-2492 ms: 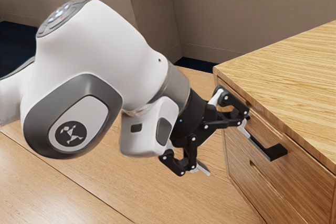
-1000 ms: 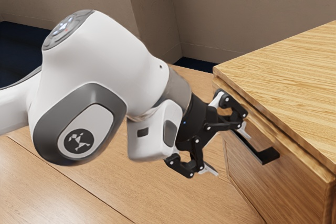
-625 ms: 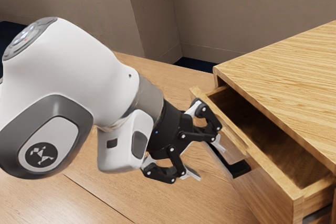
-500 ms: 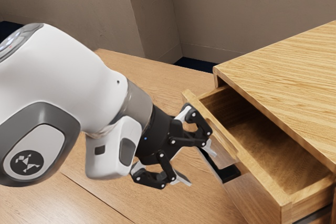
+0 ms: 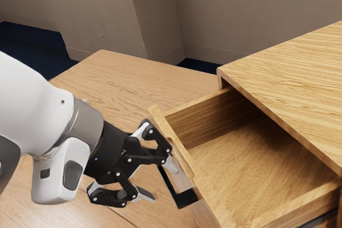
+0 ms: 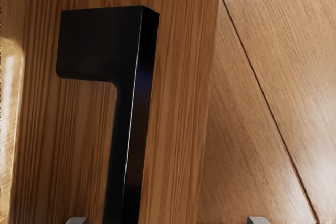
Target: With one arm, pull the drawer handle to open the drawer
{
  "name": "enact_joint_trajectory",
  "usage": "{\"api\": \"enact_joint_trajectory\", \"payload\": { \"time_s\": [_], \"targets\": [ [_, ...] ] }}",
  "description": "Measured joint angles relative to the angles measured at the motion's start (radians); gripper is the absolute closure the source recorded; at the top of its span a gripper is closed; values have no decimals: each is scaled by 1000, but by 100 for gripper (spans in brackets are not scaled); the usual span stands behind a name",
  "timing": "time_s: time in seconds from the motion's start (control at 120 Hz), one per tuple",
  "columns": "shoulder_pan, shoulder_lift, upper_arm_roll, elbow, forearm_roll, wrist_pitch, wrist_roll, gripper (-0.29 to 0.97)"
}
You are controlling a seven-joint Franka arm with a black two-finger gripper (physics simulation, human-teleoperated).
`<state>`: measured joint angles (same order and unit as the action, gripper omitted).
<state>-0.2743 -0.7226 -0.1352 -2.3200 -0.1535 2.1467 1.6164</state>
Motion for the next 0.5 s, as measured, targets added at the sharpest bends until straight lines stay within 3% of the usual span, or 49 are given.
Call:
{"api": "enact_joint_trajectory", "payload": {
  "time_s": [0.5],
  "targets": [
    [-1,-119,-1,-59,-5,-84,-7,33]
  ]
}}
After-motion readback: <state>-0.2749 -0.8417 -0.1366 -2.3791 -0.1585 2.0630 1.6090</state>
